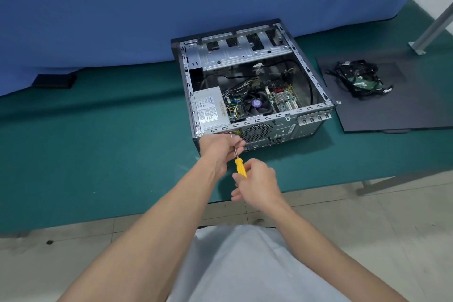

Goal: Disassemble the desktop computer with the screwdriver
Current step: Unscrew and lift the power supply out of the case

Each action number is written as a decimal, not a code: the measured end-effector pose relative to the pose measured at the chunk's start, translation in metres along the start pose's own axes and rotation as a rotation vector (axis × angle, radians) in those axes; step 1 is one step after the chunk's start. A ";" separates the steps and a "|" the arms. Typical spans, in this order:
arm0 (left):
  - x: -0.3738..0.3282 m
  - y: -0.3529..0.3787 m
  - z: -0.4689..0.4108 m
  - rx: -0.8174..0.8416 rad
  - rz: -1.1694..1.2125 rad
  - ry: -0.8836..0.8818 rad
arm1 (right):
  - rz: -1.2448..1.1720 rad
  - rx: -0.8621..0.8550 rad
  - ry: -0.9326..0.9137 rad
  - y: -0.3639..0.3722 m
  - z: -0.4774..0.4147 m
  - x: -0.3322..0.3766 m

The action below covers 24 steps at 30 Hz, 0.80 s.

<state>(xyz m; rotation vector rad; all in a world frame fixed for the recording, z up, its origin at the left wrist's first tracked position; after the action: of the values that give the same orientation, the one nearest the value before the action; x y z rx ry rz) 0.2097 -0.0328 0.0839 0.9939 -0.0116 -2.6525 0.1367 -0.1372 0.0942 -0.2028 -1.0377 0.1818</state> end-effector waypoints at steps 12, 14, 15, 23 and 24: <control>0.002 0.010 0.002 0.106 0.139 -0.037 | -0.770 0.261 0.199 0.018 0.008 -0.006; 0.002 0.004 0.001 0.021 0.075 -0.001 | -0.213 0.108 0.078 0.006 0.004 -0.006; 0.002 0.001 0.000 -0.030 0.044 0.023 | 0.037 0.042 0.015 0.002 0.002 -0.003; 0.001 0.017 0.004 0.111 0.171 -0.056 | -0.942 0.368 0.293 0.027 0.017 0.002; 0.002 0.018 0.004 0.134 0.183 -0.063 | -1.000 0.389 0.296 0.026 0.019 0.004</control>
<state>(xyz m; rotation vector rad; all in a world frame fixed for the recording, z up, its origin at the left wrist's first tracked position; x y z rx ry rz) 0.2105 -0.0509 0.0880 0.9022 -0.2836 -2.5397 0.1212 -0.1093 0.1001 0.6283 -0.6901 -0.5391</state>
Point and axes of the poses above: each hand's wrist, its own z-axis away from the middle knuckle, its own y-axis out of the palm, x = y × z, the point moved 10 cm from there along -z, towards the middle knuckle, and after that the axes turned 6 degrees about -y, right-handed, at the moved point
